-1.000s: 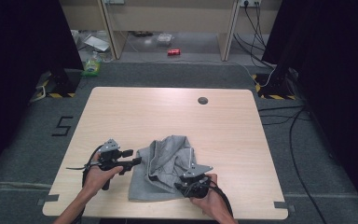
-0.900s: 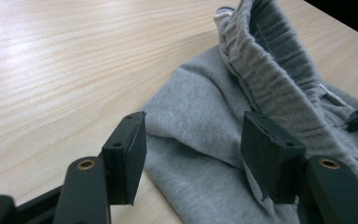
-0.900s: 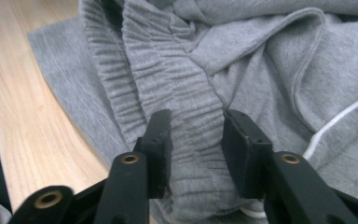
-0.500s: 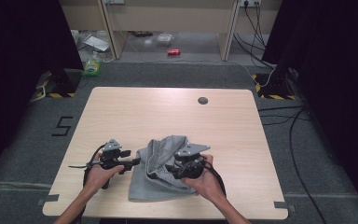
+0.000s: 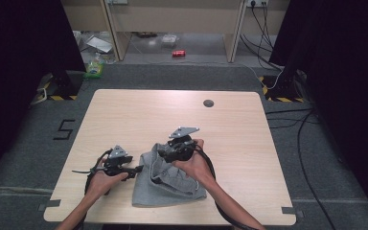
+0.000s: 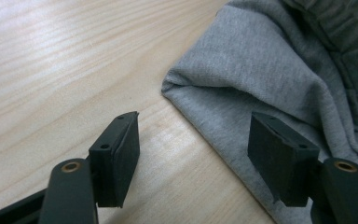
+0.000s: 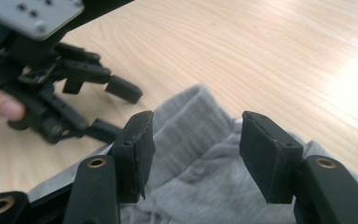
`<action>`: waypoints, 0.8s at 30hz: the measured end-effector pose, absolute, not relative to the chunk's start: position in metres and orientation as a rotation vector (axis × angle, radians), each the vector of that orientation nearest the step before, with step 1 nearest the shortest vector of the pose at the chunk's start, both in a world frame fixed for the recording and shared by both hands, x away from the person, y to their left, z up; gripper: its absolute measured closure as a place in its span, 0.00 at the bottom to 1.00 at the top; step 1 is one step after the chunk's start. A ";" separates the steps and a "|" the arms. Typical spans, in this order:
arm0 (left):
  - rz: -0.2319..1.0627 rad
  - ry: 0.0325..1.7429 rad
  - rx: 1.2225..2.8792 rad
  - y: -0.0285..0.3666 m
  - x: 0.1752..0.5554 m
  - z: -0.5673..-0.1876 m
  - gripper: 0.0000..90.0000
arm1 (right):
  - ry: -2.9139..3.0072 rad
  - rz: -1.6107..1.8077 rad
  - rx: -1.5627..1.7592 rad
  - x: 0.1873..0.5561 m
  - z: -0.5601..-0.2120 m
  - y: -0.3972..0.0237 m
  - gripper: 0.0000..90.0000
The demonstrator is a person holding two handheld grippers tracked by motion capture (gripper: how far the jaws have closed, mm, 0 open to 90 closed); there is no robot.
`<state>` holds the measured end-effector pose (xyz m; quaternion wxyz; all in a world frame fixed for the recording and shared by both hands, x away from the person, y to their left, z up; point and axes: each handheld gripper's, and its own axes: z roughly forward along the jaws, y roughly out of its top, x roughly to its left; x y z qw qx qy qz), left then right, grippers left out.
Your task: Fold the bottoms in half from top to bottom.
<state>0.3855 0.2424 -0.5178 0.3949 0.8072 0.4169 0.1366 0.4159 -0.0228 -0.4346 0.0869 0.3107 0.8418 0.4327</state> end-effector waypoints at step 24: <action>0.398 1.020 2.084 0.239 0.383 -0.519 0.36 | 2.542 1.213 0.884 0.439 -0.435 -0.005 0.96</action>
